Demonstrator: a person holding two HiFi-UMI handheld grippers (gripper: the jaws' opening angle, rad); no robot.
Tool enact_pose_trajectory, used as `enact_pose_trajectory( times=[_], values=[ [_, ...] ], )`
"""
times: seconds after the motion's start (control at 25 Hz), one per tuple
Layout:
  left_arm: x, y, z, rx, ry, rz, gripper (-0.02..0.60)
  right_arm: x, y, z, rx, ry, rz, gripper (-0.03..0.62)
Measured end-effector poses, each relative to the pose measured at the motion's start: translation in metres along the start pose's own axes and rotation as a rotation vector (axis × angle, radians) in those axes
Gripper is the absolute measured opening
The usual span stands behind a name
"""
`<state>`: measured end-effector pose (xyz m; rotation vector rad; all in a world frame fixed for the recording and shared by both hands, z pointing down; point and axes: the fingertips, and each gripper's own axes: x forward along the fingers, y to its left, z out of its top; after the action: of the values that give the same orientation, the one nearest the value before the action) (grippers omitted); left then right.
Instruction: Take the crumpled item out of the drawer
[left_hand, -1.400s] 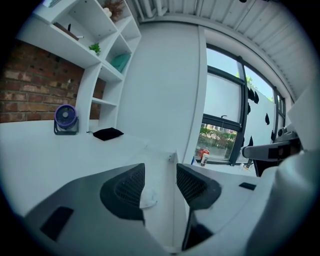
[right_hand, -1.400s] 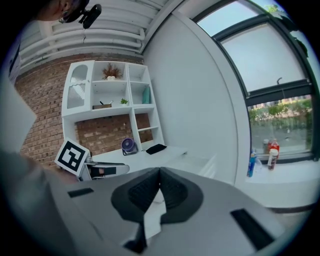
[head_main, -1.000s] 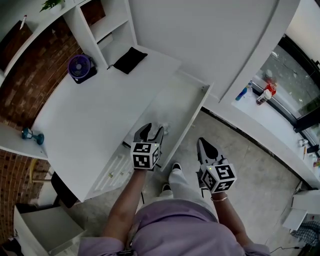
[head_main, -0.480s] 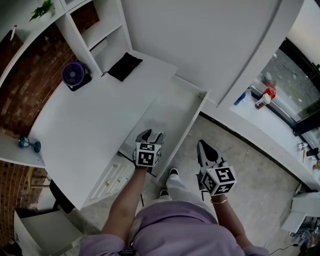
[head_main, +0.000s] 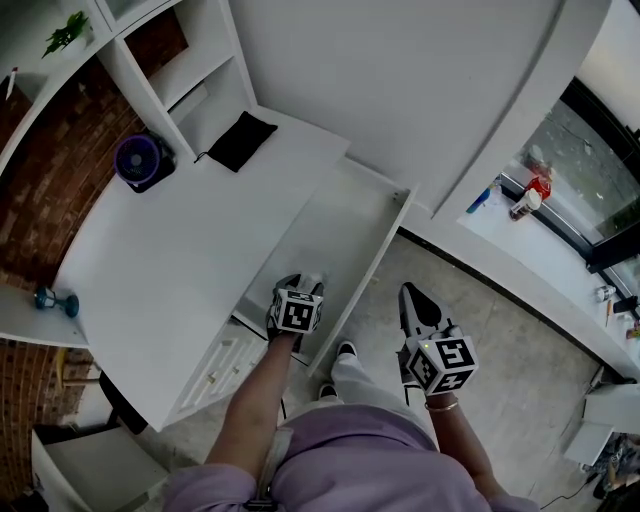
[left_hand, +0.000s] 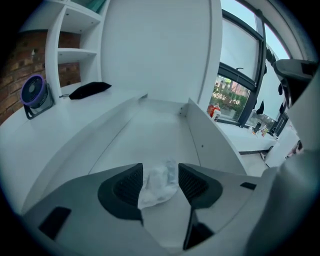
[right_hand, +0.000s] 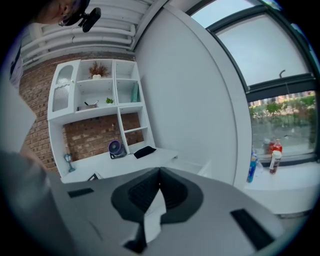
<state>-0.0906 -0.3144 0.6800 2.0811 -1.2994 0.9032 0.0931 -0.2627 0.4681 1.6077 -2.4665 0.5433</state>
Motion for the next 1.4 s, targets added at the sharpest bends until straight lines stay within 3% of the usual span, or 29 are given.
enact_pose_trajectory(
  times=[0.52, 0.84, 1.2, 1.4],
  values=[
    [0.038, 0.01, -0.033, -0.036, 0.159, 0.027, 0.219, 0.014, -0.017, 0.0, 0.004, 0.024, -0.013, 0.002],
    [0.049, 0.012, -0.041, -0.109, 0.183, 0.019, 0.218, 0.022, -0.022, -0.003, 0.009, 0.042, -0.01, 0.003],
    [0.054, 0.006, -0.038, -0.059, 0.226, 0.022, 0.154, 0.027, -0.018, -0.004, 0.023, 0.047, 0.015, 0.003],
    [0.046, 0.0, -0.024, -0.012, 0.165, 0.036, 0.114, 0.03, -0.011, -0.003, 0.018, 0.047, 0.036, 0.002]
  ],
)
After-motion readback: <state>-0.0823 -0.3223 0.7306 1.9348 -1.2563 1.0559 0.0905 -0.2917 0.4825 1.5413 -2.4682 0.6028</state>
